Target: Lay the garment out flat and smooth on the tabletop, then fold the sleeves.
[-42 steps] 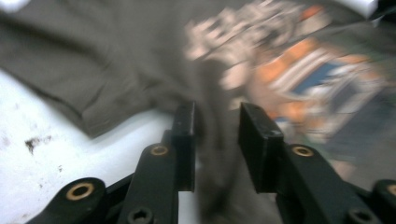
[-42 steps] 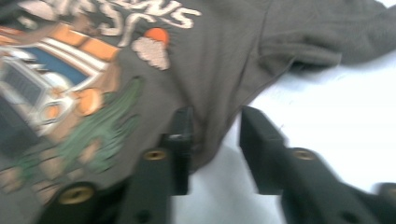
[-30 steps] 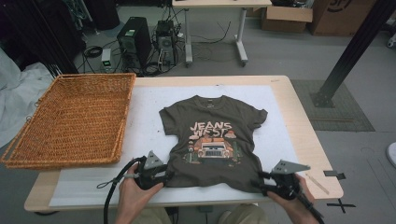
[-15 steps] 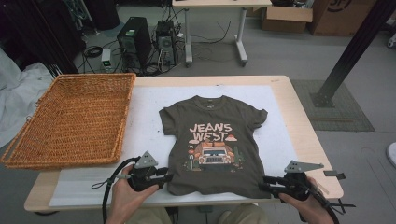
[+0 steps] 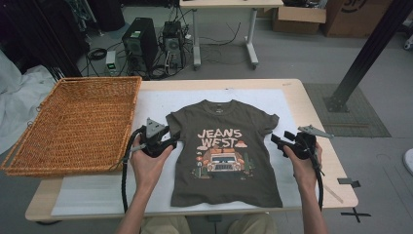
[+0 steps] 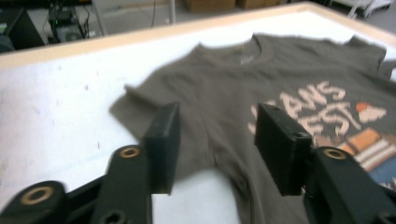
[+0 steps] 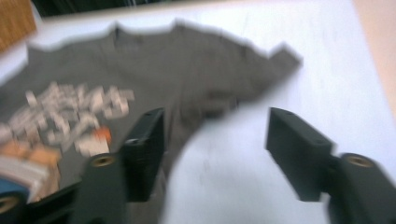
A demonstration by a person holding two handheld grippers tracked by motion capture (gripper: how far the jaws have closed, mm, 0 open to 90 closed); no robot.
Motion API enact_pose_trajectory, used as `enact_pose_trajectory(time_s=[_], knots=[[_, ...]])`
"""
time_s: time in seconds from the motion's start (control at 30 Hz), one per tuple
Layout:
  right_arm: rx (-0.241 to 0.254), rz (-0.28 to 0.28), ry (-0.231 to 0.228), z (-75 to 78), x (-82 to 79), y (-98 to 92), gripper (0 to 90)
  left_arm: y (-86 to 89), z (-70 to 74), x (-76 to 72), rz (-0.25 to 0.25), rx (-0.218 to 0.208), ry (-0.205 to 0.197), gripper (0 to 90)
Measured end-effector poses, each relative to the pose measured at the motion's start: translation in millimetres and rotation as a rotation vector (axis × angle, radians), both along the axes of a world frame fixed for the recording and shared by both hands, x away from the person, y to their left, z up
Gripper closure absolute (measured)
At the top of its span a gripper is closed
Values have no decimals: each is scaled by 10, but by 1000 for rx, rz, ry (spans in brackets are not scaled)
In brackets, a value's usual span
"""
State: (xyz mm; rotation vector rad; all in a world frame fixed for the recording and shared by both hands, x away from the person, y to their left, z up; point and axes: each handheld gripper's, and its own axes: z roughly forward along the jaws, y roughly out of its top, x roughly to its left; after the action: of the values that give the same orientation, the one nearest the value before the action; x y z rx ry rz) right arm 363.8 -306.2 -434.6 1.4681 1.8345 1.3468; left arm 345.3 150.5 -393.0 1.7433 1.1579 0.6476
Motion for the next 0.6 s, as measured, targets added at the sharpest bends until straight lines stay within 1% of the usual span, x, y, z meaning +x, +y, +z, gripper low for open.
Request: enact_pose_trajectory(time_s=[0.03,0.07,0.1,0.17,0.23,0.27,0.3,0.33,0.37,0.4,0.43,0.47,0.5,0.53,0.57,0.6], knots=[[15,-17,-40,28,-2,20,240,7,6,20,4,-11,2,455],[16,-15,-57,38,-2,31,215,12,8,40,6,-23,6,424],[18,-8,-64,47,-6,39,212,24,2,73,18,-51,11,397],[14,24,-69,63,-31,54,210,39,-21,130,34,-60,26,369],[1,48,-74,70,-71,59,220,47,-51,193,48,-62,46,371],[-1,47,-73,69,-81,55,221,46,-67,240,59,-54,59,374],[-1,41,-71,65,-89,46,223,47,-90,313,82,-52,76,376],[1,36,-65,55,-91,31,226,50,-107,367,100,-58,90,378],[3,34,-57,47,-90,21,227,56,-143,467,122,-63,108,379],[-1,29,-50,35,-88,6,230,56,-170,526,138,-61,118,388],[-2,27,-48,31,-90,-1,236,59,-206,604,156,-60,145,396],[-3,26,-46,28,-93,-10,244,55,-233,670,171,-48,166,397],[-4,25,-43,27,-98,-19,248,44,-266,743,186,-28,177,406],[-9,21,-42,29,-106,-30,248,39,-292,784,195,-33,188,411],[-10,18,-41,31,-110,-36,249,33,-339,847,211,-15,222,411],[-12,15,-37,34,-113,-47,251,31,-369,876,226,8,242,416]])
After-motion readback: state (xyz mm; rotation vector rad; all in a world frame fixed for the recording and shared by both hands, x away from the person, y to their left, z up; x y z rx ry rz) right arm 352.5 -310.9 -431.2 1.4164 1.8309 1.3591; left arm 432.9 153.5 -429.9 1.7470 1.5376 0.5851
